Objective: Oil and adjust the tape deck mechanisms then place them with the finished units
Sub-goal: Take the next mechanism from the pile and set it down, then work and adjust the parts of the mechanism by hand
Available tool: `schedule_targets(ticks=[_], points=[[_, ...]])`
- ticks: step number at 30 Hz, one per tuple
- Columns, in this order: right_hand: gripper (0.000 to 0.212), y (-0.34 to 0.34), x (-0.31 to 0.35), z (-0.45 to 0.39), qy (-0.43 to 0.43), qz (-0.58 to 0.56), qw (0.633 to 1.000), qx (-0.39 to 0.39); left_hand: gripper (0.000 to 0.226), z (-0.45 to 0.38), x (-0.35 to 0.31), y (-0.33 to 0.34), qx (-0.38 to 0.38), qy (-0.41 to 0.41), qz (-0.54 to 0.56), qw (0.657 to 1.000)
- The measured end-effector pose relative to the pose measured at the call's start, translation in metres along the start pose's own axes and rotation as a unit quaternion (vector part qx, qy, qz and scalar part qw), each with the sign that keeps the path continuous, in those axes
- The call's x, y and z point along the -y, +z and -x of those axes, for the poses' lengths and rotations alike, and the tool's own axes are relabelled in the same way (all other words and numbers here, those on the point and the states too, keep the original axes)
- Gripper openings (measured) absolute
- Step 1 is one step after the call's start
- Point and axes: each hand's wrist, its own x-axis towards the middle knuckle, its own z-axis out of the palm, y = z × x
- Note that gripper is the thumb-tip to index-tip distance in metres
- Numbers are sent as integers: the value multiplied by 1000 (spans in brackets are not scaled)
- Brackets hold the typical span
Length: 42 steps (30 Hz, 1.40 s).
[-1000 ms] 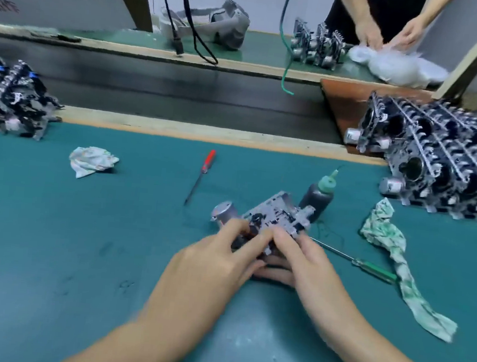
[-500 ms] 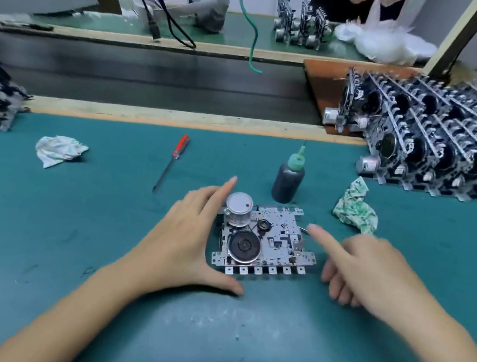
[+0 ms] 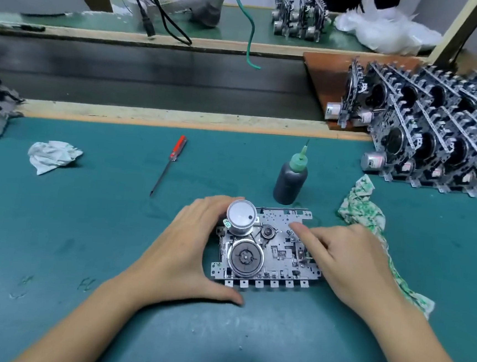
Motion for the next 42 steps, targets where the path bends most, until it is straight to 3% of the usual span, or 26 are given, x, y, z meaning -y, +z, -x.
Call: schedule_targets(ticks=[6,10,22,28,39,42], points=[[62,2,-3,1,-30,-21,999,-15,99,0,-3,2,-11,-4,-44,999],[65,4,-4,2,-43,-28,999,-15,109,-1,1,-1,20,-8,-29,999],[60,5,-5,1,-44,-44,998,-4,113,-1,1,-6,42,-24,-10,999],[57,5,-4,1,-36,-46,998,6,93,-2,-2,-2,10,-25,-42,999],[61,9,-7,1,-30,-80,996,6,96,-2,-5,-8,30,-33,-5,999],[56,6,-9,-1,-22,-85,993,-74,108,-1,-2,-7,48,-26,-6,998]])
